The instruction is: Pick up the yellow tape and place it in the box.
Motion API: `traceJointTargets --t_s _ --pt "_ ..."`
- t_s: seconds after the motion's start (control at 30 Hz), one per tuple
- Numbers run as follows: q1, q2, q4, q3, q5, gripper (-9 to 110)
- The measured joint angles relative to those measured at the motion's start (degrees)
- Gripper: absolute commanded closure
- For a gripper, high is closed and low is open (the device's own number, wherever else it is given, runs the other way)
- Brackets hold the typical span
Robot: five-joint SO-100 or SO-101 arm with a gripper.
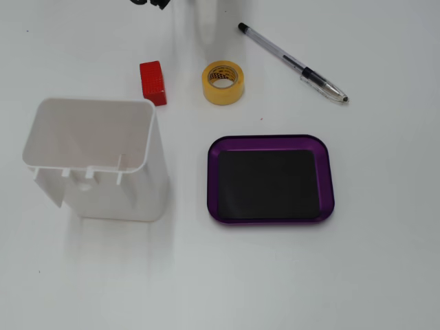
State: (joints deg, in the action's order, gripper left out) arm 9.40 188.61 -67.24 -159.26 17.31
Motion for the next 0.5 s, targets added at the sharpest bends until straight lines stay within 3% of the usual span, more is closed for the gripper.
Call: traceJointTargets --t_s 0.3,0.5 --pt "-1.5 -36.2 -3.5 22.1 0.2 92" --pt "-5.7 -55.0 -4.0 27.5 0.2 92"
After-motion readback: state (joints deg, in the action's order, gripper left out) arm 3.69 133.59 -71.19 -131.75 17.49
